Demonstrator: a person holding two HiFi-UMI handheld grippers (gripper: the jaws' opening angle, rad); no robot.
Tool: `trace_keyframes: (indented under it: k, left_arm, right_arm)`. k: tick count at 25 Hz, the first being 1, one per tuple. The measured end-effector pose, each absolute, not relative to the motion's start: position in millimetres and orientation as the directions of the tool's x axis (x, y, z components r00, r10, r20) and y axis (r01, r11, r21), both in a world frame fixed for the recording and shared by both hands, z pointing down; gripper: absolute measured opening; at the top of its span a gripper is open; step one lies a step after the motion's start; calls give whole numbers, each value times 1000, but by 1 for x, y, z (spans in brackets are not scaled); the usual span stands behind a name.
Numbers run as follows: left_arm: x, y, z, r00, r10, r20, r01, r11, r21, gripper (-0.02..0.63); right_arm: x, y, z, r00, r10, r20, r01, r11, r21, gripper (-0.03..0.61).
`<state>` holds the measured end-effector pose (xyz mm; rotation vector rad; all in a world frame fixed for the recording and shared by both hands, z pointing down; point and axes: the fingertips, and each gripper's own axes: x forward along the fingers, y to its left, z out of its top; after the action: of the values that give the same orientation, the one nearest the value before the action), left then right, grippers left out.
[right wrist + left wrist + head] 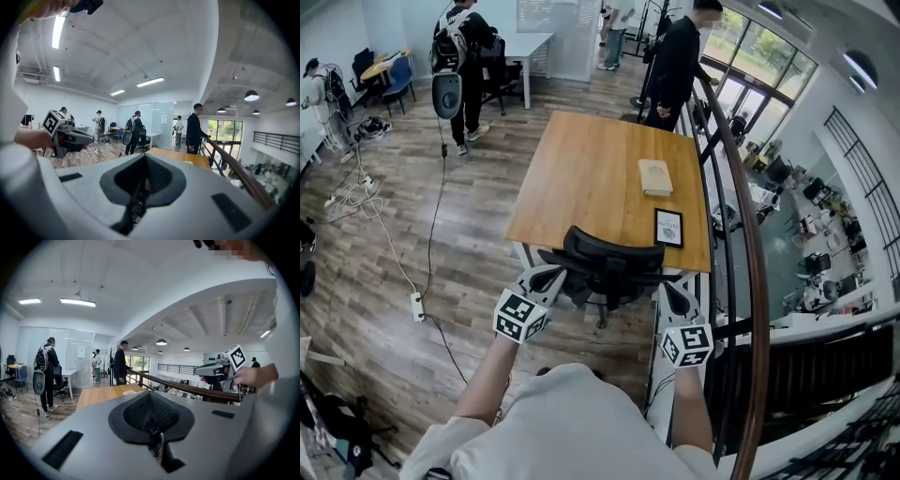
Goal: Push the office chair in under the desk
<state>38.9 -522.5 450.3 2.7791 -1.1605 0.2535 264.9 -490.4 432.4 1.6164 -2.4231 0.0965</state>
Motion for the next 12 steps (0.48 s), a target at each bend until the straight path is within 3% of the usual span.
trace_keyframes:
  k: [12]
  left_arm:
    - [48, -520, 448, 705, -680, 204, -700, -713, 42, -6]
  right_arm:
    - [263, -485, 425, -378, -903, 206, -915, 398, 65, 2]
